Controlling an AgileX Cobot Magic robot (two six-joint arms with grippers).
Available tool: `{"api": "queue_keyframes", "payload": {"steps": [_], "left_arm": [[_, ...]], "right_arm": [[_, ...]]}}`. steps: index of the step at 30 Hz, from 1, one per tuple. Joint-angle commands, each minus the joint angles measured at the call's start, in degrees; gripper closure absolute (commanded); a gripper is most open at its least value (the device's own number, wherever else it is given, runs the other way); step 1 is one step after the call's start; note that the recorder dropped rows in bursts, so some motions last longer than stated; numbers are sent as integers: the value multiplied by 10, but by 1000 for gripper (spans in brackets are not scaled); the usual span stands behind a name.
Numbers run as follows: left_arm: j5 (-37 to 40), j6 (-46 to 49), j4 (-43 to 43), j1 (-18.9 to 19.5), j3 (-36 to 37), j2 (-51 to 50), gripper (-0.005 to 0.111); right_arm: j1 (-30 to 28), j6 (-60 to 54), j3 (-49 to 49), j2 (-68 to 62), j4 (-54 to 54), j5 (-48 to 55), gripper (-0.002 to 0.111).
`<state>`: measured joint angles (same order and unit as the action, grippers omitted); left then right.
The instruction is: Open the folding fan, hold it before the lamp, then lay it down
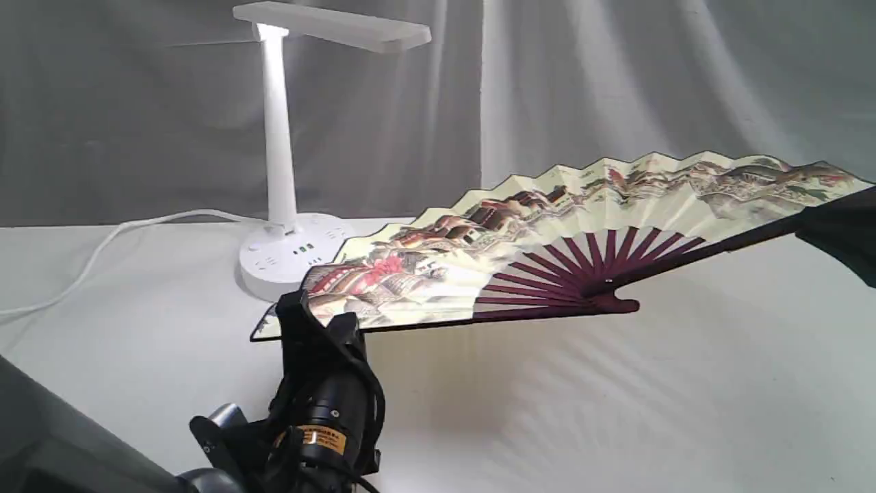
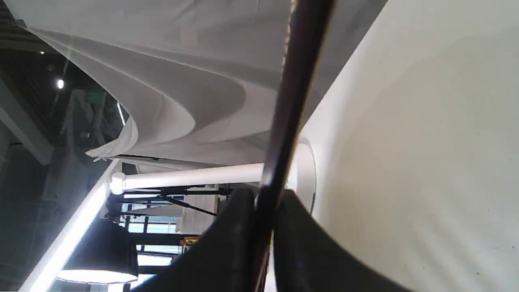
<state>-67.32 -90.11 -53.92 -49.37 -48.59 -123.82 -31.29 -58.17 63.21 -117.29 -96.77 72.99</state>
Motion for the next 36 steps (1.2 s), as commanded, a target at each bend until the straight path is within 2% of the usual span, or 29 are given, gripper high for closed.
{"api": "queue_keyframes", "payload": {"steps": [1, 14, 26, 31, 36], "left_arm": [[-26, -28, -53, 8, 2, 12, 107], [-26, -30, -56, 5, 4, 26, 107], [-26, 48, -56, 5, 4, 97, 107], [-26, 105, -62, 5, 22, 130, 107], [-26, 105, -65, 5, 51, 158, 107]], "right_arm": [[-14, -12, 3, 1, -32, -30, 108], [-14, -13, 3, 1, -32, -30, 108], [-13, 2, 3, 2, -32, -30, 108], [-12, 6, 3, 16, -32, -30, 108], [-12, 13, 3, 26, -32, -30, 108]]}}
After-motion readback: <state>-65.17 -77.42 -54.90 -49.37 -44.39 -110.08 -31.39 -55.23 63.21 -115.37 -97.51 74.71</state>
